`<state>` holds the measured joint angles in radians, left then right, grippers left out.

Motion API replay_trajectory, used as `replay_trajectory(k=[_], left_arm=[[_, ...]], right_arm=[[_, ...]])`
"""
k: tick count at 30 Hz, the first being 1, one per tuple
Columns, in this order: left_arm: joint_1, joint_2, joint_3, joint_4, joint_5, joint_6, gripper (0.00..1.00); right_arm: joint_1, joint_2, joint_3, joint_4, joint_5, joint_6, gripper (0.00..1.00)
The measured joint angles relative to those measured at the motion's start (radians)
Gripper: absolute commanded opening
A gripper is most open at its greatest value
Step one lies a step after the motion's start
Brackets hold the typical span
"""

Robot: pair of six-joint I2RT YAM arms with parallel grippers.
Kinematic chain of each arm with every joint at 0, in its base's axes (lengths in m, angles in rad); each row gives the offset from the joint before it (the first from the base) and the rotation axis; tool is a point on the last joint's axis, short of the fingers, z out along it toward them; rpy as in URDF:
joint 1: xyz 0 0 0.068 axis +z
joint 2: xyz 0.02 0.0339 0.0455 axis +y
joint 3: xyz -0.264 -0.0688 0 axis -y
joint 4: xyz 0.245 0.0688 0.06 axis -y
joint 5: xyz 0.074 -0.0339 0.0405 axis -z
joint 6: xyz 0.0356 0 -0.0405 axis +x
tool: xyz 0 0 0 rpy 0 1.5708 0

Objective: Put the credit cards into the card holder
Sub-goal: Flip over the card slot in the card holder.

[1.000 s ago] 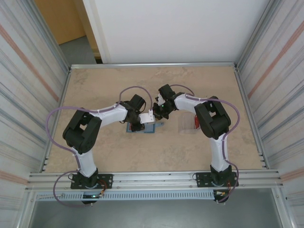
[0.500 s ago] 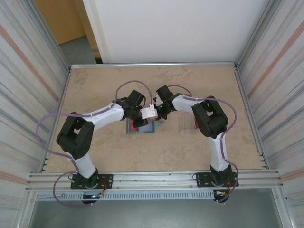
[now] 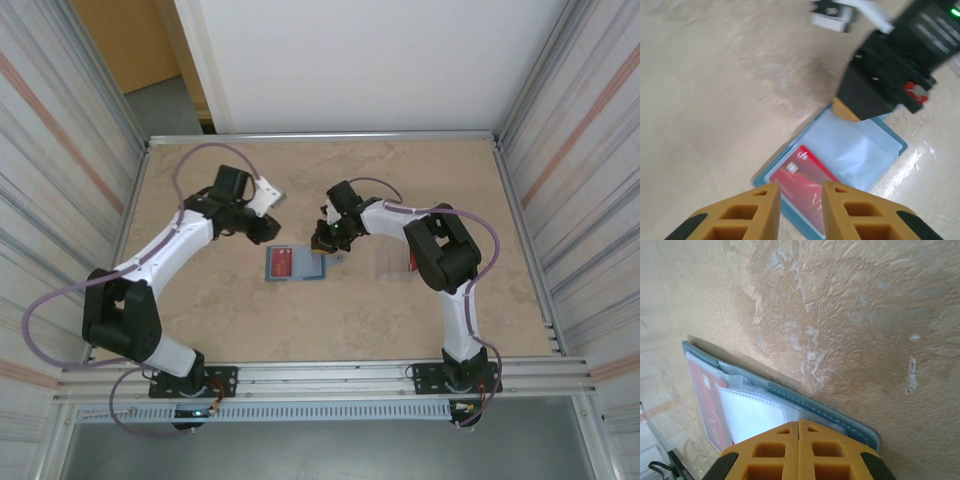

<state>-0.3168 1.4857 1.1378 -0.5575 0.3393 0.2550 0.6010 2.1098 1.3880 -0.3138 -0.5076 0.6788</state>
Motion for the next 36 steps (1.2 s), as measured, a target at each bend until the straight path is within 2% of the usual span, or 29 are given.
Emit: replay_trajectory(k=[3,7,11,16,36], left_arm=[[0.097,0.0,-0.068,0.005,0.036,-0.124,0.32],[0.158,0.083,-0.119,0.0,0.078,-0.227,0.32],[0.156,0.181,-0.119,0.003,0.144,-0.297,0.32],[0.144,0.229,-0.119,0.005,0.188,-0.335,0.31],[0.12,0.31,-0.119,0.032,0.239,-0.36,0.27]], right_arm=[[0.009,0.0,0.014,-0.024,0.018,-0.008,0.0],[0.019,0.0,0.024,-0.045,0.025,-0.008,0.0],[0.021,0.0,0.026,-0.05,0.022,-0.008,0.0],[0.022,0.0,0.029,-0.057,0.02,-0.007,0.0],[0.057,0.0,0.09,-0.091,0.005,-0.006,0.0]])
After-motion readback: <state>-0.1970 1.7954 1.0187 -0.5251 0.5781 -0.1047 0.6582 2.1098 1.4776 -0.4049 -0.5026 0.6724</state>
